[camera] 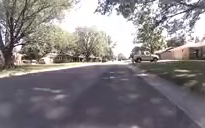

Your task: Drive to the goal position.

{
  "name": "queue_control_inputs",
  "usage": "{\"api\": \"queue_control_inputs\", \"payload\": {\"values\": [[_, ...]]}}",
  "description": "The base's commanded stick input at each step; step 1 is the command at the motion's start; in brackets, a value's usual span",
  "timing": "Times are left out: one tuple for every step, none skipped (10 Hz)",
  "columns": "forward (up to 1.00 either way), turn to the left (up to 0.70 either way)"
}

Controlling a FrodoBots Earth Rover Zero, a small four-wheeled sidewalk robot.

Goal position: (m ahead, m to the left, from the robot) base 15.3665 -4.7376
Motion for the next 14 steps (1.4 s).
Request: {"api": "queue_control_inputs", "payload": {"values": [[0.5,0.0],[0.5,0.0],[0.5,0.0],[0.5,0.0],[0.5,0.0],[0.5,0.0],[0.5,0.0],[0.5,0.0],[0.5,0.0],[0.5,0.0],[0.5,0.0],[0.5,0.0],[0.5,0.0],[0.5,0.0]]}}
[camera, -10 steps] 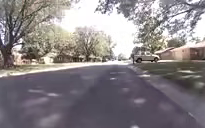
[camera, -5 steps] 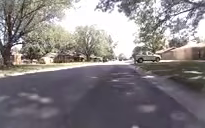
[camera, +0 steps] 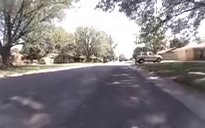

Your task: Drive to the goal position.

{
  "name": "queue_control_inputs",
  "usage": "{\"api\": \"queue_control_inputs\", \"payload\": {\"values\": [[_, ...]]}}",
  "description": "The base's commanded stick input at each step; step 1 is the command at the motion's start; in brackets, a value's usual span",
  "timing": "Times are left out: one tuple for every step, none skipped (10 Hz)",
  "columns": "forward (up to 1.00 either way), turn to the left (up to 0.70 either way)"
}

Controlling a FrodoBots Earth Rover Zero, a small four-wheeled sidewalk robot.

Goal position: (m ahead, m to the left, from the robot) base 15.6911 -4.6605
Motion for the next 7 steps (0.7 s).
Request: {"api": "queue_control_inputs", "payload": {"values": [[0.5,0.0],[0.5,0.0],[0.5,0.0],[0.5,0.0],[0.5,0.0],[0.5,0.0],[0.5,0.0]]}}
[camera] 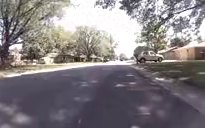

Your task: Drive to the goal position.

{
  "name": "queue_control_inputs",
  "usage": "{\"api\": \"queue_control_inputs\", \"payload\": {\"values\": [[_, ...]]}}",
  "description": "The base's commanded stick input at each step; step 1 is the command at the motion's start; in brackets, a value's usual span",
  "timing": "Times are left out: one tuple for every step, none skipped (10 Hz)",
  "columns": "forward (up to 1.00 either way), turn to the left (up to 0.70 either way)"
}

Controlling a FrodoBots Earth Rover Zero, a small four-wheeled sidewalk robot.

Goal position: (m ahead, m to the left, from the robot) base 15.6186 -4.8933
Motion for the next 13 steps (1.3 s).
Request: {"api": "queue_control_inputs", "payload": {"values": [[0.5,0.0],[0.5,0.0],[0.5,0.0],[0.5,0.0],[0.5,0.0],[0.5,0.0],[0.5,0.0],[0.5,0.0],[0.5,0.0],[0.5,0.0],[0.5,-0.07],[0.5,-0.3],[0.5,-0.48]]}}
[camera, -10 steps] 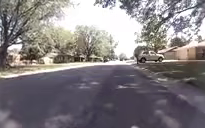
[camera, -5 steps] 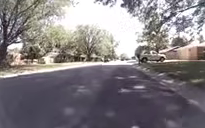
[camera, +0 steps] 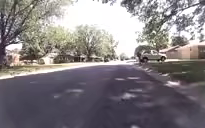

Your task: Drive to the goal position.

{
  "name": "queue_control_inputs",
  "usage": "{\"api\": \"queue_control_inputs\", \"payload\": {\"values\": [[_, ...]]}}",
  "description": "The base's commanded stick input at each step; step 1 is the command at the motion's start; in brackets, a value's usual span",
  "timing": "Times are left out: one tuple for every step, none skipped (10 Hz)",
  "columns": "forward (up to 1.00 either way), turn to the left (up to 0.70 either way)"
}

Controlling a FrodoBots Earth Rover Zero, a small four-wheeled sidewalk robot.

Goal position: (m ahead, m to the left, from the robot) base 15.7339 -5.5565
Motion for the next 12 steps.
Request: {"api": "queue_control_inputs", "payload": {"values": [[0.5,-0.29],[0.5,-0.1],[0.5,0.0],[0.5,0.0],[0.5,0.0],[0.5,0.0],[0.5,0.0],[0.5,0.0],[0.5,0.0],[0.5,0.0],[0.5,0.0],[0.5,0.0]]}}
